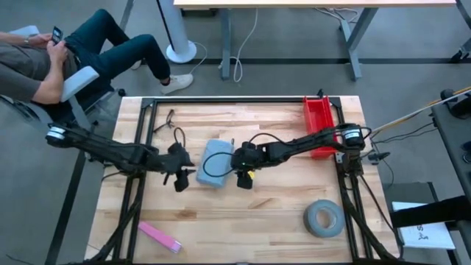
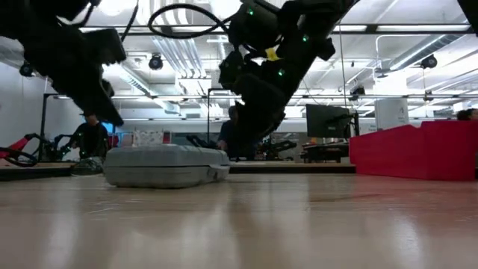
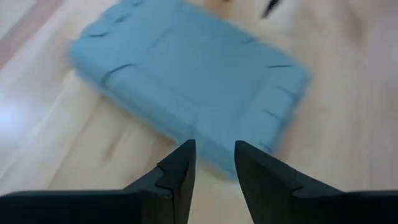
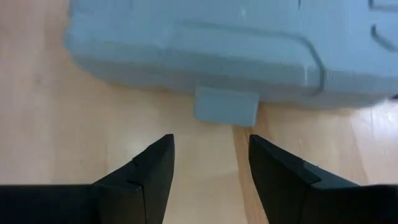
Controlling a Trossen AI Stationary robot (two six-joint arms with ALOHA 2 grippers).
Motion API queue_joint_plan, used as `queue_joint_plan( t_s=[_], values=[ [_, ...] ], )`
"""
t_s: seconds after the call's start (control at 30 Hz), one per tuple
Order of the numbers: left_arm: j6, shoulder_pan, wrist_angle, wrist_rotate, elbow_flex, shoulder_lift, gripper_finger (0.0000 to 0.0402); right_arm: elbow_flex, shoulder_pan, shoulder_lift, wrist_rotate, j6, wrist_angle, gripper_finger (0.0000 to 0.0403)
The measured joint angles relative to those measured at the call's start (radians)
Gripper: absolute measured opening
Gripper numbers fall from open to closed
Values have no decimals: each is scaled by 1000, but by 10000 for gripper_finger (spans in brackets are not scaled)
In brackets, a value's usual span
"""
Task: Prefit tool cases
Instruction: Open the gray pre-fit tool case
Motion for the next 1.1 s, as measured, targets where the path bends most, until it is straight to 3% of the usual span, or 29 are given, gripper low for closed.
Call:
queue_joint_plan(
  t_s=[0.23,0.53,0.77,0.93,1.1],
  values=[
    [-56,17,5,-14,-1,138,115,-45,-4,-1,31,4,36,174],
    [-31,16,146,16,1,267,108,-82,-19,-2,86,-16,55,173],
    [-21,13,251,86,1,315,121,-103,-30,-2,69,-74,92,170],
    [-21,13,283,88,0,325,125,-100,-36,-11,5,-134,89,172],
    [-18,13,298,88,1,318,119,-99,-53,-42,4,-183,20,178]
  ],
)
